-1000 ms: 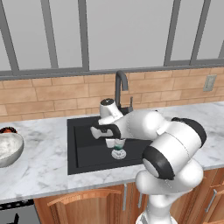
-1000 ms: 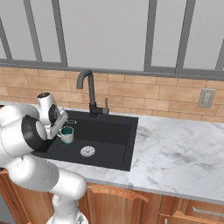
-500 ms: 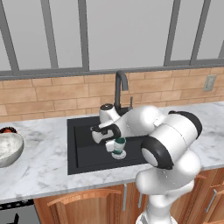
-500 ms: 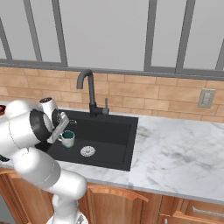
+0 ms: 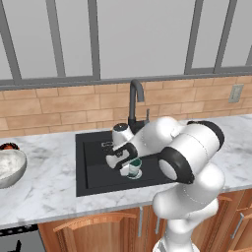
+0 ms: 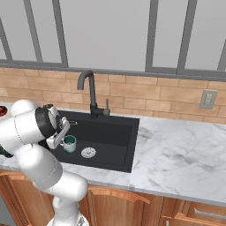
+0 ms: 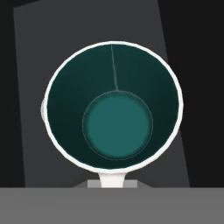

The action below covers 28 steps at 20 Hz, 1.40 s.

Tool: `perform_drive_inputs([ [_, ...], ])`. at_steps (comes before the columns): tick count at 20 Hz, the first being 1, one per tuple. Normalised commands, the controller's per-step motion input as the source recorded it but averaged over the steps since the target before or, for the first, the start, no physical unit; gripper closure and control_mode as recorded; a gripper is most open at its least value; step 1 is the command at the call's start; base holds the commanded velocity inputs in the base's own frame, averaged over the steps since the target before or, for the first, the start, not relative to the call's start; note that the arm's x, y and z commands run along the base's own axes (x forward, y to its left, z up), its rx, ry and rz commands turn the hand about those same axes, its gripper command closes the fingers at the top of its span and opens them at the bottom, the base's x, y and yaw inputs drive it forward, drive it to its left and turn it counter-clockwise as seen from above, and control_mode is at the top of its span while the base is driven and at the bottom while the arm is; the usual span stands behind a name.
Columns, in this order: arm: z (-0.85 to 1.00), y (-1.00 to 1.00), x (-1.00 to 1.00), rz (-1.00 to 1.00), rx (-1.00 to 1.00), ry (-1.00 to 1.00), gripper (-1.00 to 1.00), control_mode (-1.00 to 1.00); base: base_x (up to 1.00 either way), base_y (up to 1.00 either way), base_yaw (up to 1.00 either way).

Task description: Pick the mug and place it in the sink. Pick the bowl and place it in the open cabinet and then close the cabinet.

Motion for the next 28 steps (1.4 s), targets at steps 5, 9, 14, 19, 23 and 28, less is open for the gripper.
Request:
perform_drive_inputs([
  [5,-0.26,0.00,0.08,0.00,0.00,0.00,1.00,-1.00,0.00,0.00,0.00],
  [9,-0.28,0.00,0.25,0.00,0.01,0.00,1.00,-1.00,0.00,0.00,0.00],
  [14,-0.27,0.00,0.27,0.00,0.00,0.00,1.00,-1.00,0.00,0.00,0.00],
  [19,-0.36,0.00,0.21,0.00,0.01,0.00,1.00,-1.00,0.00,0.00,0.00],
  [23,-0.30,0.21,0.07,0.00,0.00,-0.05,1.00,-1.00,0.00,0.00,0.00],
  [28,-0.26,0.39,0.02,0.00,0.00,-0.09,1.00,-1.00,0.00,0.00,0.00],
])
